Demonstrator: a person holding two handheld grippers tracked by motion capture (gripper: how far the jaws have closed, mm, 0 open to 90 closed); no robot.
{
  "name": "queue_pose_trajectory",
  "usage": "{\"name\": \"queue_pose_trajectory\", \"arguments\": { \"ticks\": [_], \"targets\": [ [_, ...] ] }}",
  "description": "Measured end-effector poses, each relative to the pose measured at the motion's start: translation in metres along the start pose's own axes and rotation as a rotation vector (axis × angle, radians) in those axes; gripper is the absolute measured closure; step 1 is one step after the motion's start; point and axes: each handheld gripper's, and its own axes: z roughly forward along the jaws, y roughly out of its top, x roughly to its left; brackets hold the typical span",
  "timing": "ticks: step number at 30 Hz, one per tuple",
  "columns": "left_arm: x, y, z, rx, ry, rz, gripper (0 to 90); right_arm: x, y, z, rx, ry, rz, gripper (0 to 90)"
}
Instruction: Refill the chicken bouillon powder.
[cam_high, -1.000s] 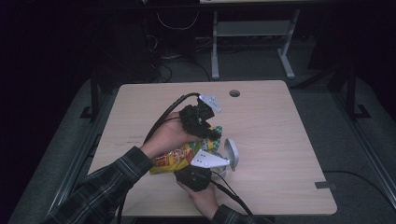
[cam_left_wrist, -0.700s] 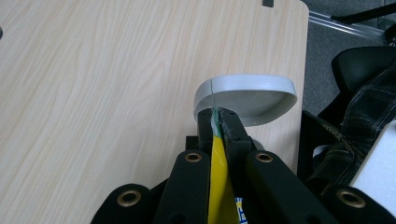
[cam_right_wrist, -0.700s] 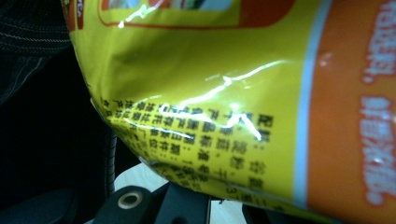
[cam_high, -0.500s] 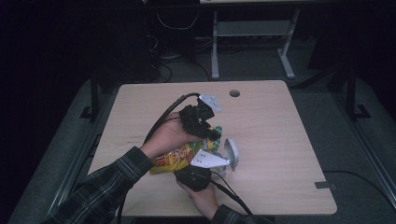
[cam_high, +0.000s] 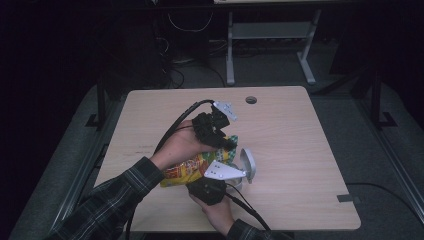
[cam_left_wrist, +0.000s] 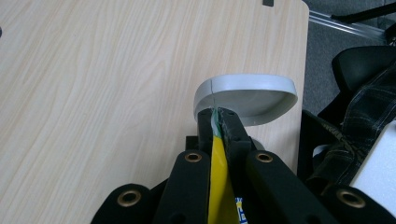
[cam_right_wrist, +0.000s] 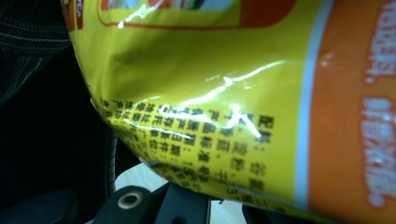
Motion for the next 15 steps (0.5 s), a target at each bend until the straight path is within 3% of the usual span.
{"name": "queue_pose_trajectory", "arguments": {
  "ticks": [15],
  "targets": [
    [-0.0005, 0.0, 0.0003, 0.0, 0.0, -0.001, 89.3, 0.0002, -0.0001, 0.0, -0.001, 0.001, 0.0, 89.6]
  ]
}}
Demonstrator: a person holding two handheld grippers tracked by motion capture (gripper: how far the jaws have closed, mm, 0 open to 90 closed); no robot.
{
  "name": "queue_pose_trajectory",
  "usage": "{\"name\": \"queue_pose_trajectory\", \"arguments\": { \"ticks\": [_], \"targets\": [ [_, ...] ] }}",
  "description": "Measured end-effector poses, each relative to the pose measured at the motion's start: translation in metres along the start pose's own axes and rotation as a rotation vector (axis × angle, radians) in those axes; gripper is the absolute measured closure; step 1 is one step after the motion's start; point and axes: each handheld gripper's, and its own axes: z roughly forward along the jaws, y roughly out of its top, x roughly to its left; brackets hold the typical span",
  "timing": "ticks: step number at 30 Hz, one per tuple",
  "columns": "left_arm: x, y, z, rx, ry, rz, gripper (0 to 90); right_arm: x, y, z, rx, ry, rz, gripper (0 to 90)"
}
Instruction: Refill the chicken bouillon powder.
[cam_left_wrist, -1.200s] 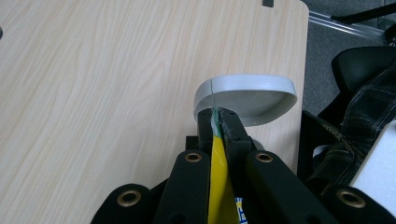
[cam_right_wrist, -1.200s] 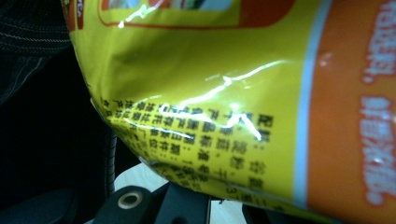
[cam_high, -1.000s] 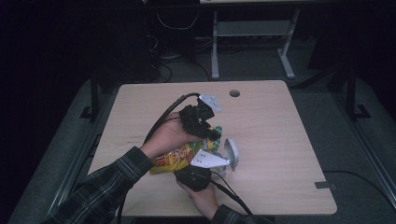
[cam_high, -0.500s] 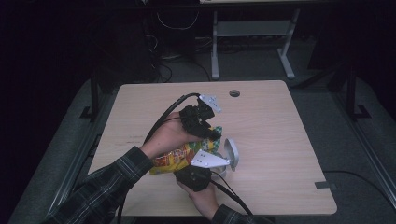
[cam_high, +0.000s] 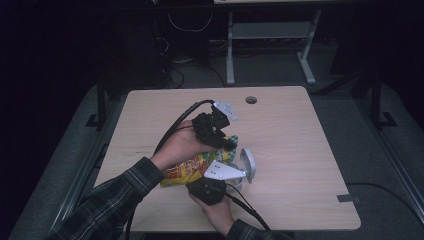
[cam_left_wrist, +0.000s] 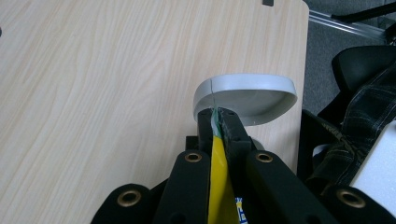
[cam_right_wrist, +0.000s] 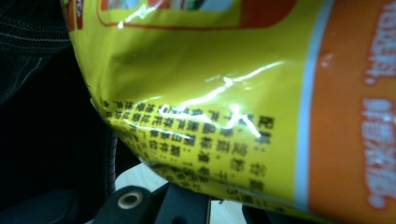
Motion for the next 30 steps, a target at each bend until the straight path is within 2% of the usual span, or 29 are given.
{"name": "queue_pose_trajectory", "arguments": {
  "ticks": [30],
  "targets": [
    [-0.0008, 0.0029, 0.0037, 0.02, -0.002, 0.008, 89.3, -0.0005, -0.0004, 0.0005, 0.0, 0.006, 0.013, 89.6]
  ]
}}
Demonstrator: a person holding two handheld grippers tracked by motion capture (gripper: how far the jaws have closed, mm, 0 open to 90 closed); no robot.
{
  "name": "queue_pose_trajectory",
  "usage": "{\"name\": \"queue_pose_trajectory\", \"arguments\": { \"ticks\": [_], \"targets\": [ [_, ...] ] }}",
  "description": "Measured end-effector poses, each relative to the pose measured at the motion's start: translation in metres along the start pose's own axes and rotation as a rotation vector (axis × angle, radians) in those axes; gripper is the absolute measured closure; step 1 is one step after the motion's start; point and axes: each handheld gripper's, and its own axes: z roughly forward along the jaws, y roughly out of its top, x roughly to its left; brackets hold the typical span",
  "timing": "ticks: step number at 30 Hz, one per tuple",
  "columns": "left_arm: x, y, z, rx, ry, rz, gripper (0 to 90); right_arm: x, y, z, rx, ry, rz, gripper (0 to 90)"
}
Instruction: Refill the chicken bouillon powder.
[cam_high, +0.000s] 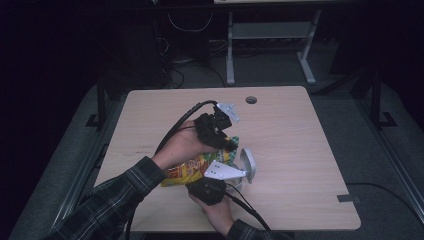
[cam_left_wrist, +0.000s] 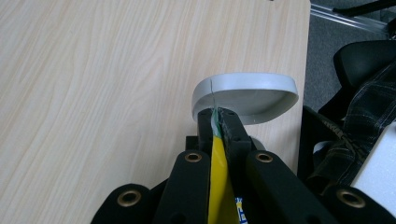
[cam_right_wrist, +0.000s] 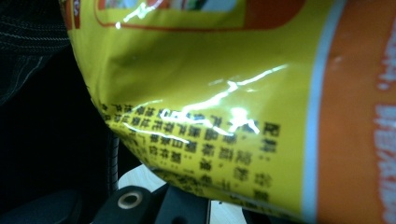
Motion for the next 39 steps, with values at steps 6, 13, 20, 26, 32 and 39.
{"name": "queue_pose_trajectory", "arguments": {
  "ticks": [6, 13, 20, 26, 32, 39],
  "targets": [
    [0.0004, 0.0, 0.0006, 0.006, 0.002, -0.006, 89.3, 0.0002, -0.0001, 0.0001, -0.001, 0.002, 0.001, 89.7],
    [0.0013, 0.0007, 0.002, 0.018, -0.001, -0.019, 89.3, 0.0005, -0.0002, 0.0, -0.001, 0.005, 0.002, 89.7],
    [0.0014, 0.0008, 0.0027, 0.028, 0.001, -0.024, 89.3, 0.0006, -0.0004, 0.0001, -0.002, 0.011, 0.009, 89.6],
    [0.0013, 0.0012, 0.0028, 0.026, 0.002, -0.026, 89.3, 0.0001, -0.0004, -0.0001, -0.002, 0.01, 0.008, 89.6],
    [0.0016, 0.0014, 0.0031, 0.026, 0.002, -0.021, 89.3, -0.0001, -0.0005, -0.0002, -0.002, 0.01, 0.01, 89.6],
    [0.0011, 0.0019, 0.0028, 0.018, 0.001, -0.023, 89.3, -0.0004, -0.0001, -0.0007, -0.006, 0.006, 0.007, 89.6]
  ]
}}
